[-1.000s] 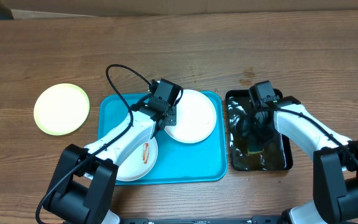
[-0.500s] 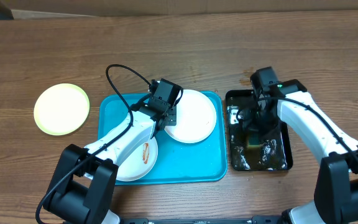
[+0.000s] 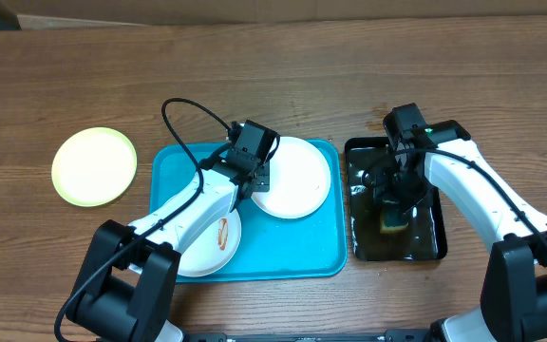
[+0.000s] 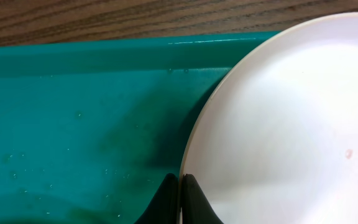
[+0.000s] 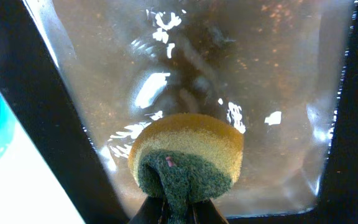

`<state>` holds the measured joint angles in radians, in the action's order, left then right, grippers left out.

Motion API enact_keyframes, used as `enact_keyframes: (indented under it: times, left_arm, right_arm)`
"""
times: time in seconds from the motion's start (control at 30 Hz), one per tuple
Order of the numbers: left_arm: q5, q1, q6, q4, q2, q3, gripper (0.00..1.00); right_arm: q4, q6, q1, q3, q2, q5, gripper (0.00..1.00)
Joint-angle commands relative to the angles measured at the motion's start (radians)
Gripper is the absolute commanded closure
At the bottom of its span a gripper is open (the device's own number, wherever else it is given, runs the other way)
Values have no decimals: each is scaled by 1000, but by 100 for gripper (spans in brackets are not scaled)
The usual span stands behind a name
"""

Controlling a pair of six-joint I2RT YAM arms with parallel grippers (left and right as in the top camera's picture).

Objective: Clean dirty plates on tray and stack at the side
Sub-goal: 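Lift the wet sponge with the right gripper toward the white plate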

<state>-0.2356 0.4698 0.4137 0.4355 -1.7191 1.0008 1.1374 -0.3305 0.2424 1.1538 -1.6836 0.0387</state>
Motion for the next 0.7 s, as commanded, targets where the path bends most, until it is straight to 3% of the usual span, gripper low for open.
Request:
enact_keyframes:
  times: [0.0, 0.23, 0.43, 0.67]
  left_arm:
    - [5, -5, 12, -4, -12, -11, 96]
    - [5, -5, 13, -7, -12, -11, 96]
    - [5, -5, 13, -8, -12, -11, 96]
    - [5, -5, 13, -10, -12, -11, 96]
  right_arm:
    - [-1, 17, -2, 11, 21, -21, 96]
    - [-83, 93, -2, 34, 22, 230, 96]
    - [-277, 47, 11, 59, 22, 476, 96]
    - [-470, -104, 152, 49, 21, 322, 96]
